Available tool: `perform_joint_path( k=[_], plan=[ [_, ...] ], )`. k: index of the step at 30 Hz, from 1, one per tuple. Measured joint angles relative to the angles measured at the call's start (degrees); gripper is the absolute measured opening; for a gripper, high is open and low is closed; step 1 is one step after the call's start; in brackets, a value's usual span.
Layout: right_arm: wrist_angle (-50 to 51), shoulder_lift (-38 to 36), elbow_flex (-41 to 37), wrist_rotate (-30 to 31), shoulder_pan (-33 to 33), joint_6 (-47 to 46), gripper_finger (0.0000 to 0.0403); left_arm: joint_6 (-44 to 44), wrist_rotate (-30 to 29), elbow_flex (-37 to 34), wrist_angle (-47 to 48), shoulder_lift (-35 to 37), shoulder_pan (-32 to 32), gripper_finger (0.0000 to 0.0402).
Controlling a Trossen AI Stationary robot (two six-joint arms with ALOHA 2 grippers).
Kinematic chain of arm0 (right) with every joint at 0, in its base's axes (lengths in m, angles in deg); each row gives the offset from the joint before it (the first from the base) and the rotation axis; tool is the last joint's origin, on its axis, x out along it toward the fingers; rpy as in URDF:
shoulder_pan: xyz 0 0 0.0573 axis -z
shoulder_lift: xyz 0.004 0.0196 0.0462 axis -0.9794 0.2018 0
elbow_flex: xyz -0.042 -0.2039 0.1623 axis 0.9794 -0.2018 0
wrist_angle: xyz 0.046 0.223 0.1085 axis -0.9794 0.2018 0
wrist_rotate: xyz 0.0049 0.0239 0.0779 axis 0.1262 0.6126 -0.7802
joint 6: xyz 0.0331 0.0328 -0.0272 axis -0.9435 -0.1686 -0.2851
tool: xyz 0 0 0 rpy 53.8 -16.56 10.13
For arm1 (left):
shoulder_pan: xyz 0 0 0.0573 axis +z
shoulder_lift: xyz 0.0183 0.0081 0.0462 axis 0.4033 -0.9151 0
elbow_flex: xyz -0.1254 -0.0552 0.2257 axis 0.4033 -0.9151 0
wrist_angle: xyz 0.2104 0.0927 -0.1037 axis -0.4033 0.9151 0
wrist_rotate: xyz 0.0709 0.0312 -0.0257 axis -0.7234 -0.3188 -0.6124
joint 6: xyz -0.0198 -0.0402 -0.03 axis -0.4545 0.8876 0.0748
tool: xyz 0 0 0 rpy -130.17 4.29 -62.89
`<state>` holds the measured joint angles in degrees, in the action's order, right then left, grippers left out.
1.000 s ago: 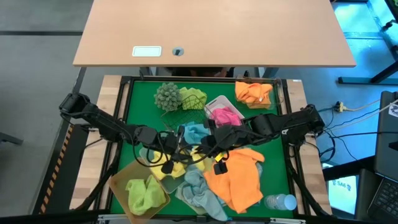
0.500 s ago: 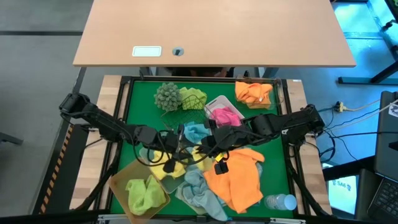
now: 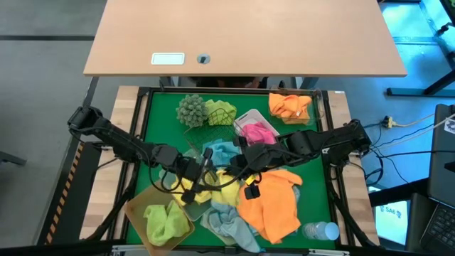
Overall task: Sort microfiber towel by color & place in baskets
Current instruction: Put the yellow towel into the gray bin
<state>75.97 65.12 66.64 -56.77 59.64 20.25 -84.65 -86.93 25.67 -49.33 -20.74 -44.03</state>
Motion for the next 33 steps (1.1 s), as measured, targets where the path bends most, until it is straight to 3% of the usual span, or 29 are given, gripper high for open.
perform_joint_path(
  k=[14,17,23,25,28,33],
  plan=[
    [-5.85,0.00,-0.02,-1.09,0.00,2.53,0.0005,0.44,0.41,0.00,-1.14,0.00,0.02,0.0190],
    [-5.84,0.00,-0.02,-0.66,0.00,2.51,0.0005,0.46,0.40,0.00,-1.18,0.00,0.02,0.0152],
    [-5.40,0.00,-0.02,-0.74,0.00,2.45,0.0005,1.47,0.37,0.00,-1.01,0.00,0.02,0.0019],
    [-5.11,0.00,-0.02,-1.59,0.02,2.32,0.0009,3.27,0.38,0.02,0.18,0.22,0.07,0.0012],
    [-4.44,0.00,-0.02,-2.91,0.00,0.79,0.0034,3.58,0.38,0.04,2.82,0.68,0.07,0.0013],
    [-0.55,0.00,-0.02,-3.21,0.02,-4.17,0.0115,6.08,0.41,0.04,11.62,5.00,-0.08,0.0005]
  ],
)
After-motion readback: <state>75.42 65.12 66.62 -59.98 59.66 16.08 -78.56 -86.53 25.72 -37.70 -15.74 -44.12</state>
